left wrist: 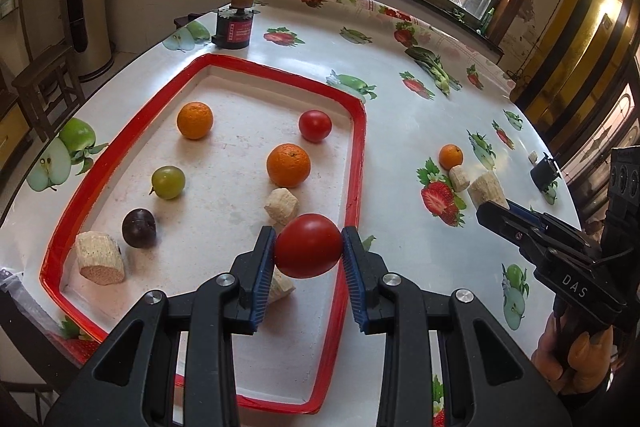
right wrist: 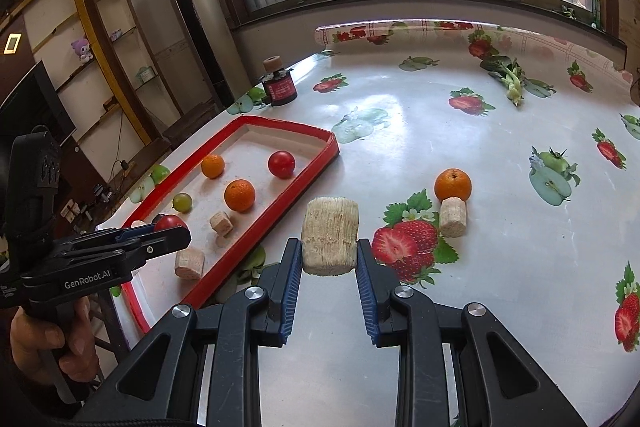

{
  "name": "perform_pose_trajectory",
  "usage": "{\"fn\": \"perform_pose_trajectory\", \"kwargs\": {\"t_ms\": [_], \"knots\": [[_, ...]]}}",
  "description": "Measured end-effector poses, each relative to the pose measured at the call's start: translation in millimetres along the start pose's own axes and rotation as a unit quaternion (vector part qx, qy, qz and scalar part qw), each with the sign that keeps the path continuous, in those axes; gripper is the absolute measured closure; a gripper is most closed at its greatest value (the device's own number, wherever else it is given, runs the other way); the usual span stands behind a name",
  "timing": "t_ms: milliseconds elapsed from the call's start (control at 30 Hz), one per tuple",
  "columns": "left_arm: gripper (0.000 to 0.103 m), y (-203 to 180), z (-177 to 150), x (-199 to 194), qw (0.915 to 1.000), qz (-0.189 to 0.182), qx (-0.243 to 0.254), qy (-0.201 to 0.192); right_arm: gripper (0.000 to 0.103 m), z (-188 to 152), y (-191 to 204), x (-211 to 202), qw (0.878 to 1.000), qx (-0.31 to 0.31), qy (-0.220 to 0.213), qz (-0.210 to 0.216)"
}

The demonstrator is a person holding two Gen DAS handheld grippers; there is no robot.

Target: Organize fruits

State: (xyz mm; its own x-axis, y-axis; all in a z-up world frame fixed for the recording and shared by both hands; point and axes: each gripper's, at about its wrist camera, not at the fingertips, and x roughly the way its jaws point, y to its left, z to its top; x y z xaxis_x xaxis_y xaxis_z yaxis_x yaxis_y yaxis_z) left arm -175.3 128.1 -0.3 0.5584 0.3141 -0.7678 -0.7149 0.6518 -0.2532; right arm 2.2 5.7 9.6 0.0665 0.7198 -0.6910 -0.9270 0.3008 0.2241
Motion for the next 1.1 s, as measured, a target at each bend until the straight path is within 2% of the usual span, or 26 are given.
{"fn": "perform_pose_trajectory", "kwargs": {"t_ms": [467,1100], "knots": [[0.072,41,1,-6,0.9991,0.022,-0.034,-0.011,0.076,7,38,25,0.999,-0.029,0.012,0.027],[0.072,54,17,13,0.9989,0.029,-0.036,-0.001,0.076,34,58,76,0.997,-0.055,0.034,0.035]]}}
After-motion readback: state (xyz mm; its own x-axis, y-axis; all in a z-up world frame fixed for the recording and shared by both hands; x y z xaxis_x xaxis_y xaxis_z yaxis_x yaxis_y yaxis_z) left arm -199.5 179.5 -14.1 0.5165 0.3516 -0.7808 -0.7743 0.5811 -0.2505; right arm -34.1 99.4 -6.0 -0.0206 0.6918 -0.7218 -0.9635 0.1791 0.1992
